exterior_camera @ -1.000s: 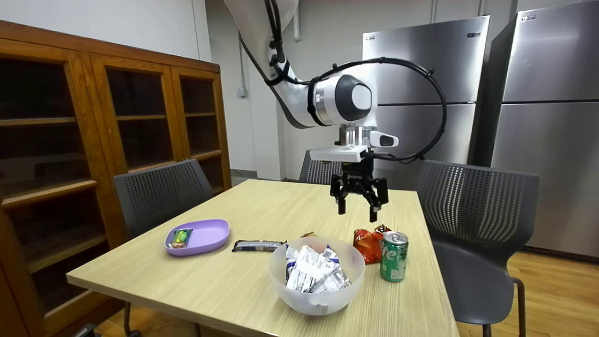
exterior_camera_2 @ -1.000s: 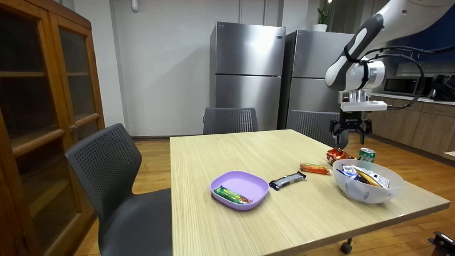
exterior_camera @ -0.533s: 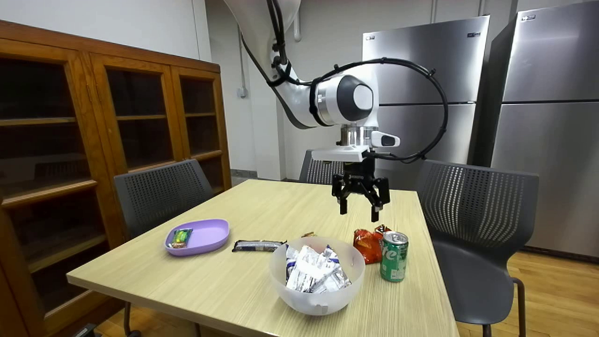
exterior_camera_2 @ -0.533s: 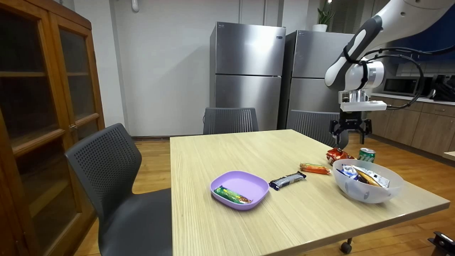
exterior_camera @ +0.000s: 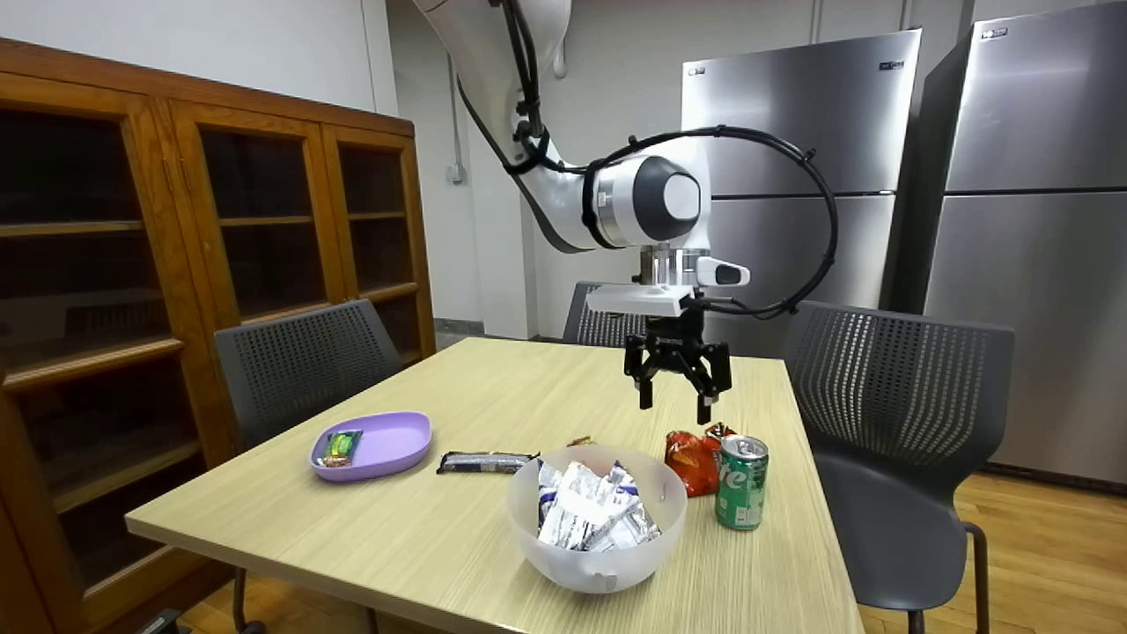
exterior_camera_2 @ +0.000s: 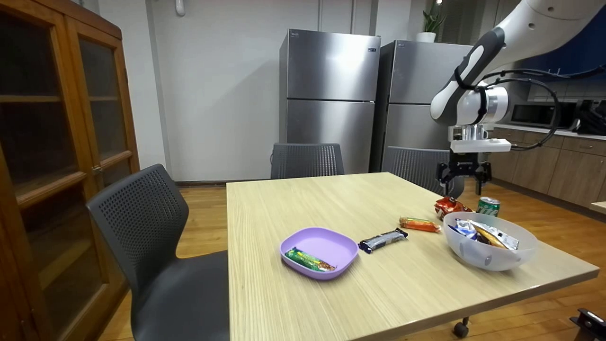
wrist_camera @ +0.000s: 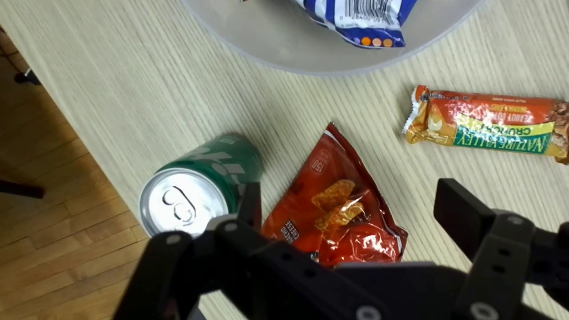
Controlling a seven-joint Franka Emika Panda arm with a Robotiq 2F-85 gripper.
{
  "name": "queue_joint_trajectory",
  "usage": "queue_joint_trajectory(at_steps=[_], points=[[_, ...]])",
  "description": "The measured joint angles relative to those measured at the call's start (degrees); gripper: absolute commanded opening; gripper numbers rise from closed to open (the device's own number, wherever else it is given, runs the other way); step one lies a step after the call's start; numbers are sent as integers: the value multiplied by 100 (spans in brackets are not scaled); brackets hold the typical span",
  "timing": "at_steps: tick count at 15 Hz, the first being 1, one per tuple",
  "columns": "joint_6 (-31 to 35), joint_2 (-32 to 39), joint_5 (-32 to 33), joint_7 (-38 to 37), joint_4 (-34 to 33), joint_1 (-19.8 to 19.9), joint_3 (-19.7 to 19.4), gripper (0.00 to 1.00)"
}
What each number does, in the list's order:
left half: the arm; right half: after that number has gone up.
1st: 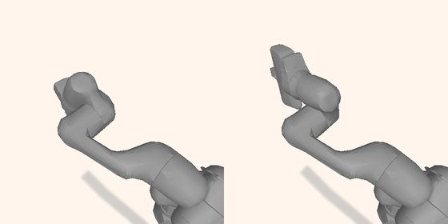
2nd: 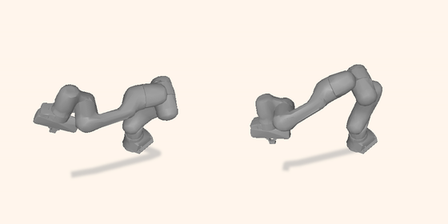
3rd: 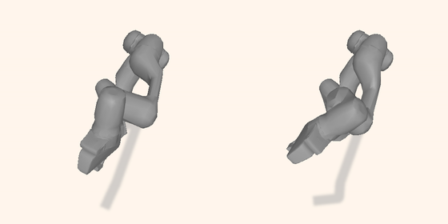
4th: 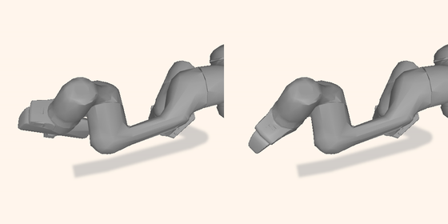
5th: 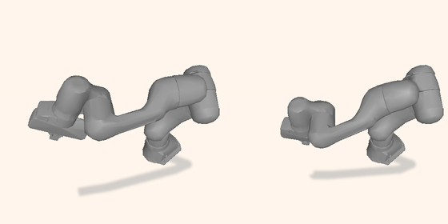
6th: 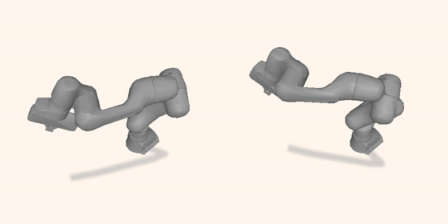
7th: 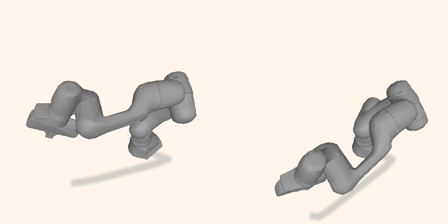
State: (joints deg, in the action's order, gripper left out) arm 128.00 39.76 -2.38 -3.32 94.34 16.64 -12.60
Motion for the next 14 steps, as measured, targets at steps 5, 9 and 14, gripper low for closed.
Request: queue_joint_trajectory(at_steps=[5, 9, 14], points=[[464, 224, -141, 1, -110, 26, 24, 100], [793, 323, -145, 1, -115, 65, 24, 100], [1158, 574, -145, 0, -199, 66, 24, 100]])
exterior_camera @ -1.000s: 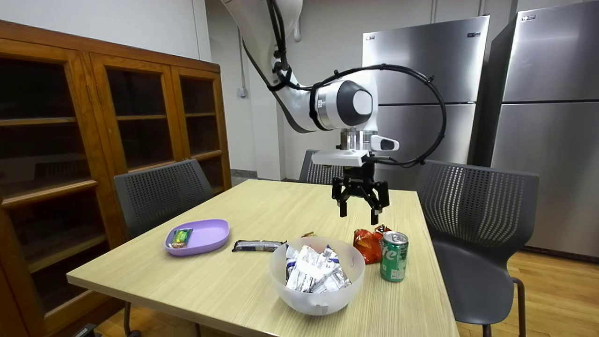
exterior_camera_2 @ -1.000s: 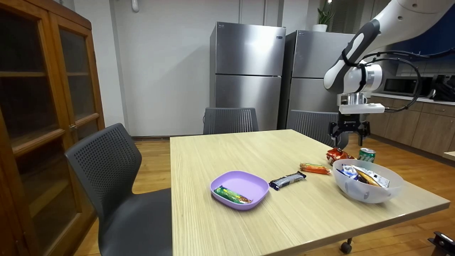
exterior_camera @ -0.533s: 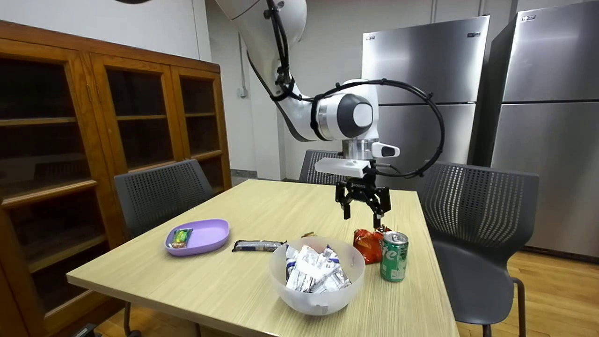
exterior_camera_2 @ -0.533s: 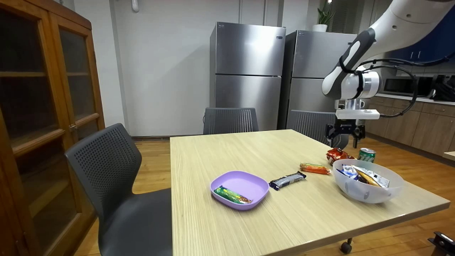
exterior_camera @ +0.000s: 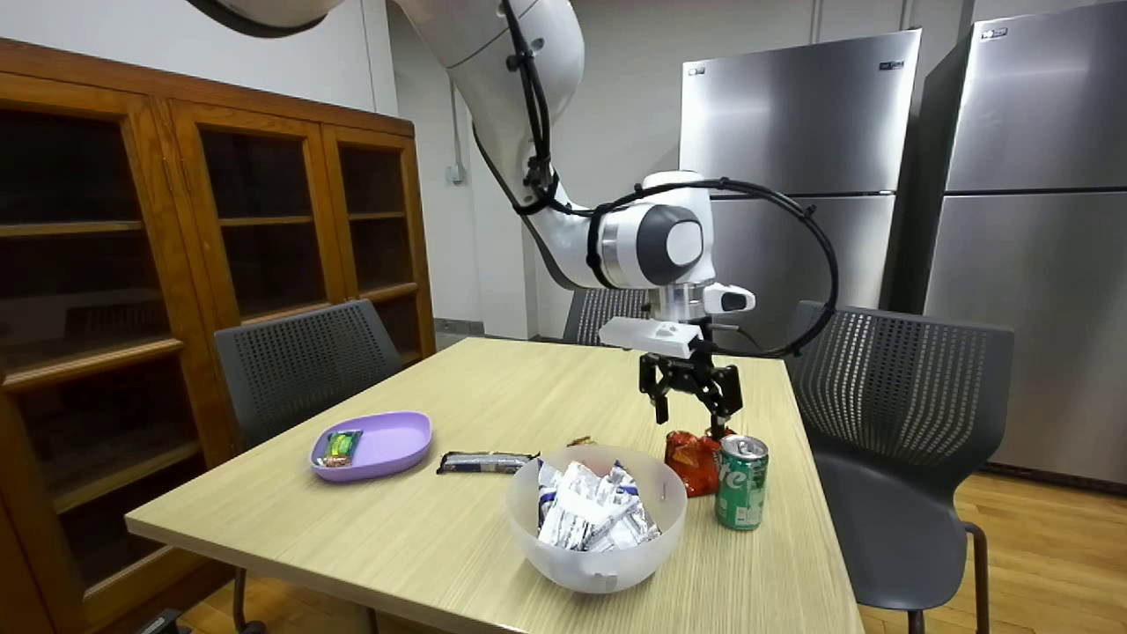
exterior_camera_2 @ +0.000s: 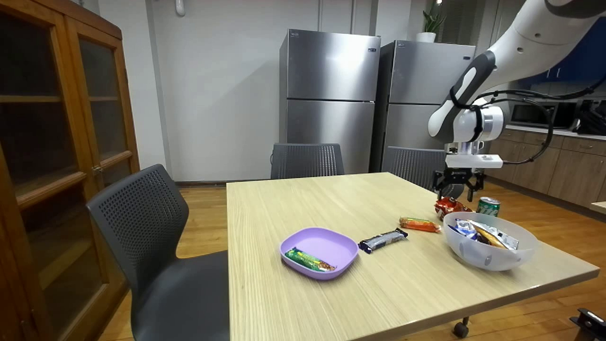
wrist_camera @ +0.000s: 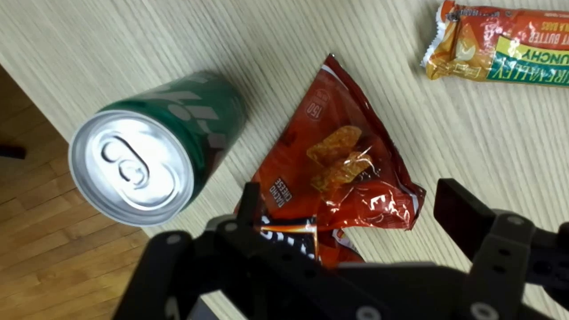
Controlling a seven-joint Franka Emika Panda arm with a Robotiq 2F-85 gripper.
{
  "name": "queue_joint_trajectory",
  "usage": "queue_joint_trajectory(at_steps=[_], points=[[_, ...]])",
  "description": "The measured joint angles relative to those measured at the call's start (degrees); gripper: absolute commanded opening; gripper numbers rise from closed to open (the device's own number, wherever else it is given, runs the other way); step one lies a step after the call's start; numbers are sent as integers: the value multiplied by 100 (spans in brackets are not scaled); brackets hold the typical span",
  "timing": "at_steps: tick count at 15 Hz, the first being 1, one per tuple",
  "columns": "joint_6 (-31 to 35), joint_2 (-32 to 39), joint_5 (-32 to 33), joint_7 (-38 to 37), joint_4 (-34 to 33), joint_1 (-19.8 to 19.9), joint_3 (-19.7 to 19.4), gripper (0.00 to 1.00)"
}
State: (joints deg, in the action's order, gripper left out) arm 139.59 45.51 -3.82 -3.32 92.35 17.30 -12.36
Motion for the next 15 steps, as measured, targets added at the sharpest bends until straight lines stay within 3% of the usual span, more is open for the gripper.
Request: queue_joint_trajectory(at_steps=[3, 4, 5, 14, 15], points=[[136, 105, 0, -3, -55, 3, -3, 100], [161, 121, 0, -3, -66, 7, -3, 75], [172, 123, 0, -3, -69, 12, -4, 74], [194, 123, 0, -3, -79, 86, -11, 3], [195, 123, 0, -3, -79, 87, -14, 0]])
